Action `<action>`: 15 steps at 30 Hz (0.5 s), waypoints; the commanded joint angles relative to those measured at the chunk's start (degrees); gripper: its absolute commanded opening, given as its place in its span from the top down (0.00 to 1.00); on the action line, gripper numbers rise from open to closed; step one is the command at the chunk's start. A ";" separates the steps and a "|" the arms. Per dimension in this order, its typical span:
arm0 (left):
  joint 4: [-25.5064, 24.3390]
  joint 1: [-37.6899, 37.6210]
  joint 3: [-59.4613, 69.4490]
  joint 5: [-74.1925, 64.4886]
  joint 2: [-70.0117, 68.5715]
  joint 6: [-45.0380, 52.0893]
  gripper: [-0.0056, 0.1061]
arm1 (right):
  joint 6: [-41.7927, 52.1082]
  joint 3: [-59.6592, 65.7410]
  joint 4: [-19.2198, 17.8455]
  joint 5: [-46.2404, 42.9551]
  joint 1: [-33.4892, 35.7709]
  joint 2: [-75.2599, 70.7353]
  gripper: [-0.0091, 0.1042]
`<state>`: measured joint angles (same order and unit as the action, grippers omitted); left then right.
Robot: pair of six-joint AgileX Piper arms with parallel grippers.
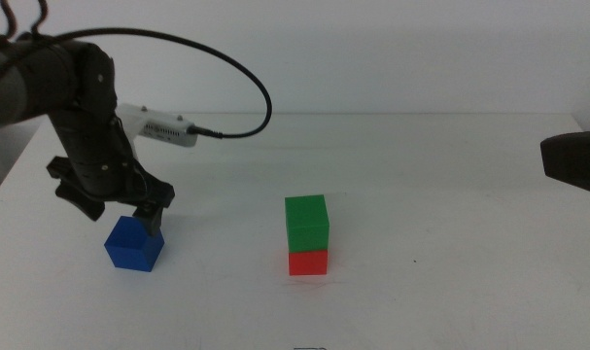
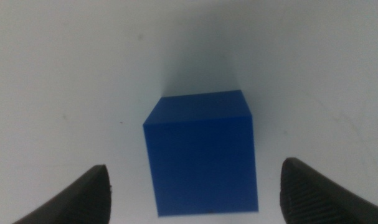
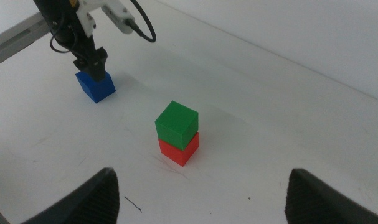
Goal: Stack red cubes first, then green, then blue cubes in a specific spot.
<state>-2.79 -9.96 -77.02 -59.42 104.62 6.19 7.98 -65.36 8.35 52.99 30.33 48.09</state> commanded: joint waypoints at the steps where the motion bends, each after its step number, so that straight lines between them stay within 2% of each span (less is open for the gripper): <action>1: -0.11 -0.11 -1.71 0.74 -1.30 0.19 0.13 | 0.95 -1.31 -0.13 -4.14 -0.47 -0.30 0.31; 9: 0.58 -0.11 -1.71 0.94 2.53 0.19 0.14 | 0.95 -1.31 -0.13 -4.14 -0.47 -0.30 0.31; 12: 0.65 -0.11 -1.71 0.94 3.36 0.12 0.20 | 0.95 -1.31 -0.13 -4.14 -0.47 -0.30 0.31; 15: 1.47 -0.11 -1.71 1.39 3.49 -0.11 0.31 | 0.95 -1.31 -0.13 -4.14 -0.47 -0.30 0.31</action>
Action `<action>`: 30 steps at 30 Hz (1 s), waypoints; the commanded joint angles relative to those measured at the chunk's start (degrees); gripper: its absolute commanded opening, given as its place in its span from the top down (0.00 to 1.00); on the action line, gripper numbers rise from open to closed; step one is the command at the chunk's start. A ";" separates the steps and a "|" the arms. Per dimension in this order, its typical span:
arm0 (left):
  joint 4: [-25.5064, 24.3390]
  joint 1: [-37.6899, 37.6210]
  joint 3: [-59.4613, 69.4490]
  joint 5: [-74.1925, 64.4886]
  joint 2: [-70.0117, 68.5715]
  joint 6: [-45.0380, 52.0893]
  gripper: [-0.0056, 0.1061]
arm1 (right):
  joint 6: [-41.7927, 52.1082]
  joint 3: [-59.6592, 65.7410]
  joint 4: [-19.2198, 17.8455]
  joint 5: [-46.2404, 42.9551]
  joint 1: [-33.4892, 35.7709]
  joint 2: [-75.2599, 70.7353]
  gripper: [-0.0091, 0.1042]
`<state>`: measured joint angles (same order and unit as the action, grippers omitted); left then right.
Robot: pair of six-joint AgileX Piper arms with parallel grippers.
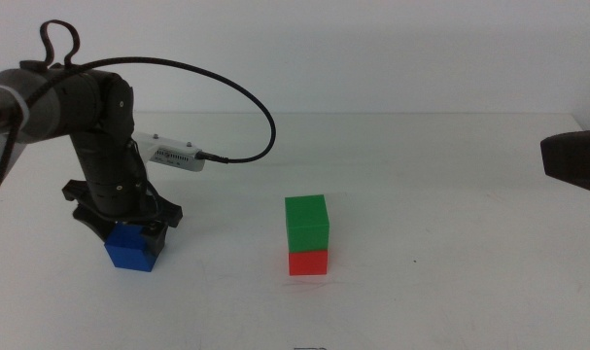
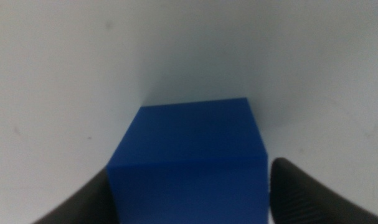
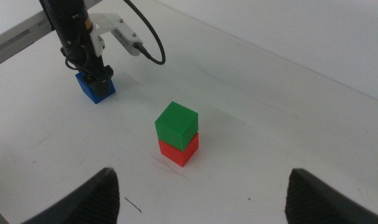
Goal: Stack red cubes first, then green, then blue cubes in a specific spot.
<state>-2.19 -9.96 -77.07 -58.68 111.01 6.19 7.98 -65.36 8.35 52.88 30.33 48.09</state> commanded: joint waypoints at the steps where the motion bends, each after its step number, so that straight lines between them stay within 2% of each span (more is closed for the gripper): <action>1: 1.28 -0.11 -1.66 0.65 -2.91 -0.06 0.36 | 0.95 -1.31 -0.13 -4.04 -0.47 -0.30 0.31; 9: 4.10 -0.11 -1.66 0.47 -3.26 -0.38 0.78 | 0.95 -1.31 -0.13 -4.04 -0.47 -0.30 0.31; 13: 6.61 -0.48 -1.66 -1.93 -7.05 -5.59 0.96 | 0.95 -1.31 -0.13 -4.04 -0.47 -0.30 0.31; 17: 4.60 -4.72 -2.22 -2.72 -14.03 -15.02 0.96 | 0.95 -1.31 -0.13 -4.04 -0.47 -0.30 0.31; 23: -1.23 -13.02 -13.78 -17.06 -14.26 -27.50 0.96 | 0.95 -1.31 -0.13 -4.04 -0.47 -0.30 0.31; 30: -0.67 -21.42 -21.59 -16.92 -12.18 -37.86 0.94 | 0.95 -1.31 -0.13 -4.16 -0.47 -0.30 0.31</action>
<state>-2.90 -29.70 -95.76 -70.55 100.60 -28.16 7.98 -65.36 8.30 52.83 30.33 48.09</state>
